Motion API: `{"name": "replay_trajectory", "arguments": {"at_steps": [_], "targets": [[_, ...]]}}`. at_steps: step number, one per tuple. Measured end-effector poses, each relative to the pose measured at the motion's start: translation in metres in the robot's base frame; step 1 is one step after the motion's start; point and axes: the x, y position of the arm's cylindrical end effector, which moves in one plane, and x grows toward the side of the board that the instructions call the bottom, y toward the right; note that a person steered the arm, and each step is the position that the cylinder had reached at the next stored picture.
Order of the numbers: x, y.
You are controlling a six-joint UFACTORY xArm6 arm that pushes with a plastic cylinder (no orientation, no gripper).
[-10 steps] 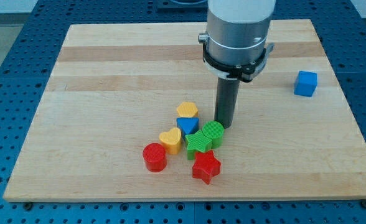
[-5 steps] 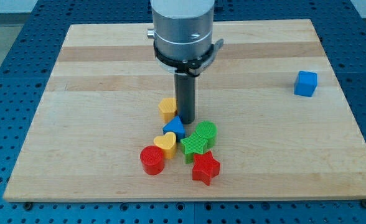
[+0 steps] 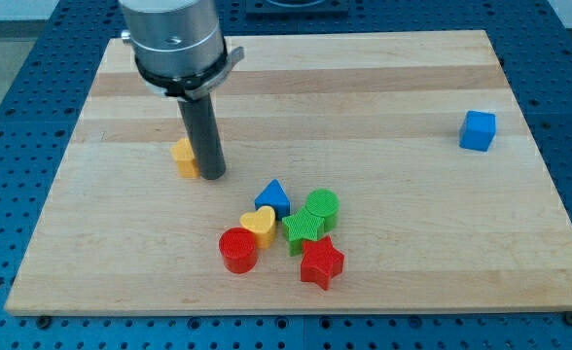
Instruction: Move yellow hexagon to center left side
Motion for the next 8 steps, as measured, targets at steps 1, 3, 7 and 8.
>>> {"name": "replay_trajectory", "arguments": {"at_steps": [1,3,7,8], "targets": [[-0.012,-0.012],[-0.030,-0.035],[-0.022,-0.093],[-0.031,-0.101]]}}
